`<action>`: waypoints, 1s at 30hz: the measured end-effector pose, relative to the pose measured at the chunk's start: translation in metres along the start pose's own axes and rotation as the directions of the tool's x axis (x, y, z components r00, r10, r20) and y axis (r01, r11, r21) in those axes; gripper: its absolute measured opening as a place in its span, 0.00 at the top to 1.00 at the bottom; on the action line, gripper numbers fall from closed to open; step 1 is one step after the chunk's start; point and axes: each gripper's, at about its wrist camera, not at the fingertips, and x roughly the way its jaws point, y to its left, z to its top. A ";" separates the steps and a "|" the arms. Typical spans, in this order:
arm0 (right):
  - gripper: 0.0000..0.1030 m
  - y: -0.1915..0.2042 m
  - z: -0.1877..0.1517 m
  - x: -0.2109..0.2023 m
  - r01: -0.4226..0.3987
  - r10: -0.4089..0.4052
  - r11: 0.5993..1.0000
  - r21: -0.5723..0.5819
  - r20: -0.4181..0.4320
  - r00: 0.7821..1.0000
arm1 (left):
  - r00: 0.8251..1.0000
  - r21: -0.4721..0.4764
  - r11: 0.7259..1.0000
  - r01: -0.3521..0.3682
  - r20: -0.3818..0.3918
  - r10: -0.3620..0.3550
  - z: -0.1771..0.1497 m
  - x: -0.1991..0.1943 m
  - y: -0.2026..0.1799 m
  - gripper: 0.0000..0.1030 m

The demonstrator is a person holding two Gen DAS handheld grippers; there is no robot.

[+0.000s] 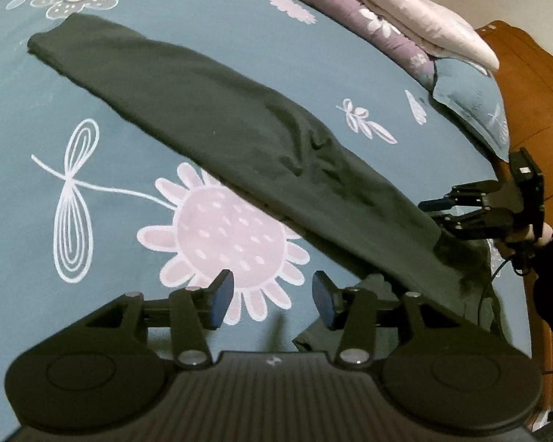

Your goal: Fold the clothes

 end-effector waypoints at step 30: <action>0.95 0.019 -0.005 -0.027 0.112 -0.105 0.984 -0.136 0.057 0.993 | 0.992 0.053 0.997 0.064 -0.109 -0.058 0.009 0.056 -0.037 0.51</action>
